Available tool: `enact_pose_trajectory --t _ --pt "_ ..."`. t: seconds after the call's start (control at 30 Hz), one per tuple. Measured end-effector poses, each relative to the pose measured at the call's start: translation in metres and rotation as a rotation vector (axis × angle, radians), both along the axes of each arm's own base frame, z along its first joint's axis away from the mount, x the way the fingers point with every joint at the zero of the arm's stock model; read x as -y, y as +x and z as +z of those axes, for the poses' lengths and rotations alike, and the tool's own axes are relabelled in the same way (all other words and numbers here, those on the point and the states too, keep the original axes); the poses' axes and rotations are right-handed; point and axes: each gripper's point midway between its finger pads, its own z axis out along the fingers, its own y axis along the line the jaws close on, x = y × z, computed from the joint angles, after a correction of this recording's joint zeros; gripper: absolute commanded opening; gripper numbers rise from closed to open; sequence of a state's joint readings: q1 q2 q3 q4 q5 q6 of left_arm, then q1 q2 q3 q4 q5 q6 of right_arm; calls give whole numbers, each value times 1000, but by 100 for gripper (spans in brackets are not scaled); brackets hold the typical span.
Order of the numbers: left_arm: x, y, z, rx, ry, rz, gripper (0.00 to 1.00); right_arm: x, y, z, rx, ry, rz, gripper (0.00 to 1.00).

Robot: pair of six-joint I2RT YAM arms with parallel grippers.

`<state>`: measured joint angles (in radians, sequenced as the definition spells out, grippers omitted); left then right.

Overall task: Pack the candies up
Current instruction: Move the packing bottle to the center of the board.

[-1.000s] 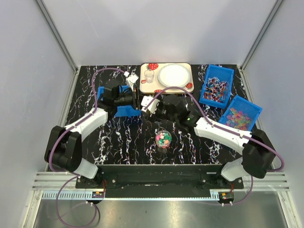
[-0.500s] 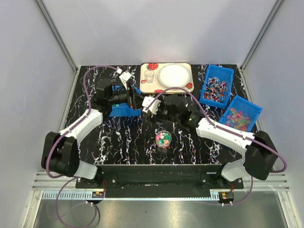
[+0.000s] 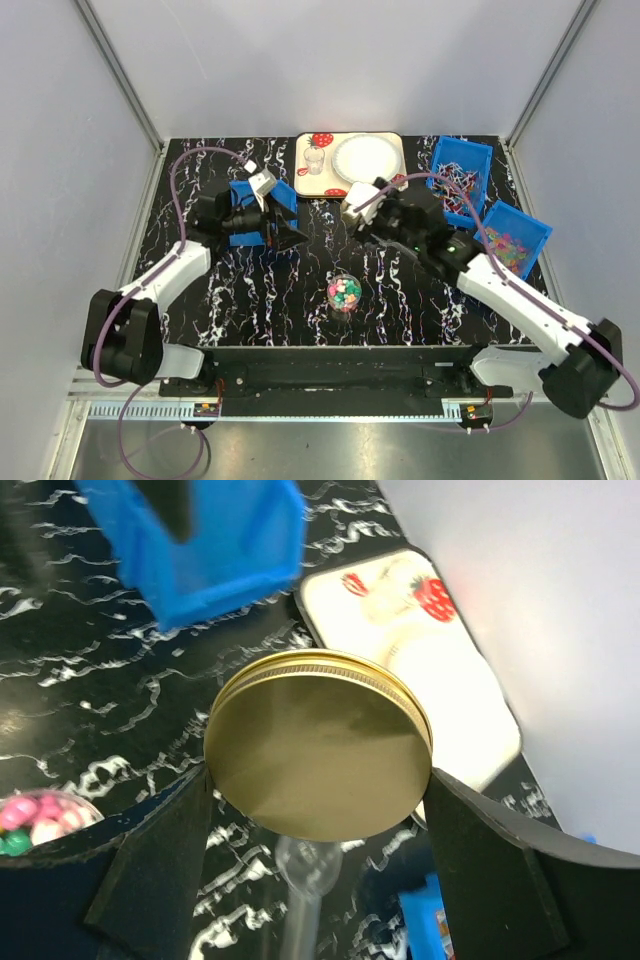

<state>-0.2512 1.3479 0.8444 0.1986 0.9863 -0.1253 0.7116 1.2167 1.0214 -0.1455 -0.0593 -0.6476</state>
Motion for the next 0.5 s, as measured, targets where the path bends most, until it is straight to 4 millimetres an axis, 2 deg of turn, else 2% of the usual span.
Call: enact_pose_trajectory --t 0.2,0.37,0.5 --pt "10 -31 -42 60 68 -124 99 45 -6 27 41 51 -60 72" --pt "33 -82 -79 147 127 -303 99 60 -10 36 45 74 -71 73" --pt "41 -110 -99 199 146 -390 99 63 -11 37 29 92 -68 73"
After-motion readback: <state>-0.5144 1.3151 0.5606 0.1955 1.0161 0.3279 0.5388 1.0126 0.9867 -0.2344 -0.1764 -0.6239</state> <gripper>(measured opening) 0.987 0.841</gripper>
